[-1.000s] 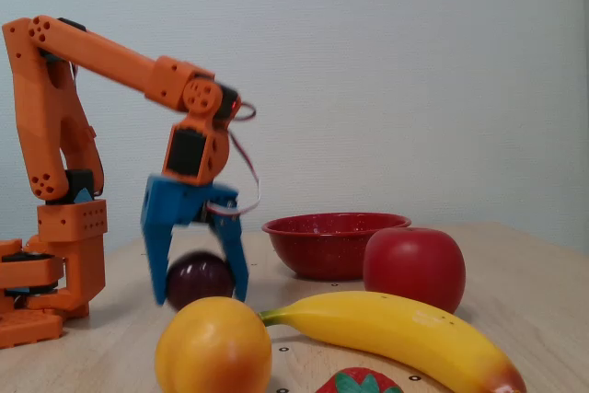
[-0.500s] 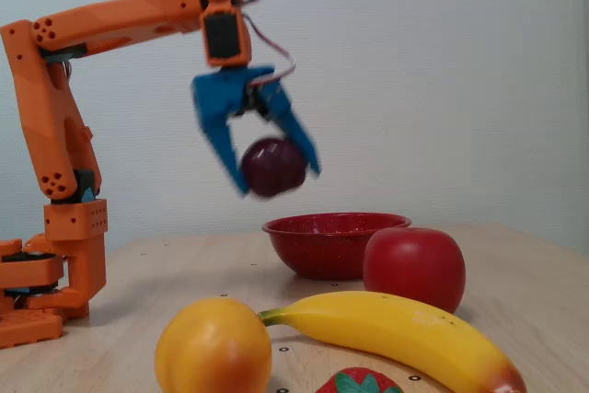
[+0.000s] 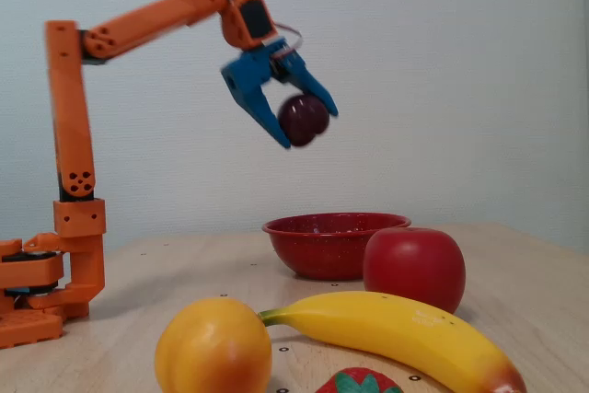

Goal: Put the plum in the red bowl.

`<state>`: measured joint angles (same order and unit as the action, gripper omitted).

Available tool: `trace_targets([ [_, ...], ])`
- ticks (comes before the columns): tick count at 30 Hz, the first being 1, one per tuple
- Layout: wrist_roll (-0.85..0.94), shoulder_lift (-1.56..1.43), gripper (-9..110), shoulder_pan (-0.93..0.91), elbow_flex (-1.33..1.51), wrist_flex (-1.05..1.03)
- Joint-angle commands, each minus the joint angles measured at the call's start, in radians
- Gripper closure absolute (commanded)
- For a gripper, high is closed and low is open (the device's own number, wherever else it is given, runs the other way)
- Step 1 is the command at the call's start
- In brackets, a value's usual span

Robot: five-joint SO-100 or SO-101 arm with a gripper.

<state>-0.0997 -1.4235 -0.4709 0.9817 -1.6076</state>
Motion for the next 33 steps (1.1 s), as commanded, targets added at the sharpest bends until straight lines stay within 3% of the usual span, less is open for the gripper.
trace_targets([
  [1, 0.028, 0.040, 91, -0.048, -0.127, 0.026],
  [5, 0.028, 0.202, 71, -0.060, -0.222, -0.018],
  [8, 0.025, 0.298, 63, -0.054, -0.288, -0.061],
  [20, 0.014, 0.380, 56, -0.018, -0.407, -0.110],
  [33, 0.069, 0.095, 101, 0.078, -0.443, -0.100],
])
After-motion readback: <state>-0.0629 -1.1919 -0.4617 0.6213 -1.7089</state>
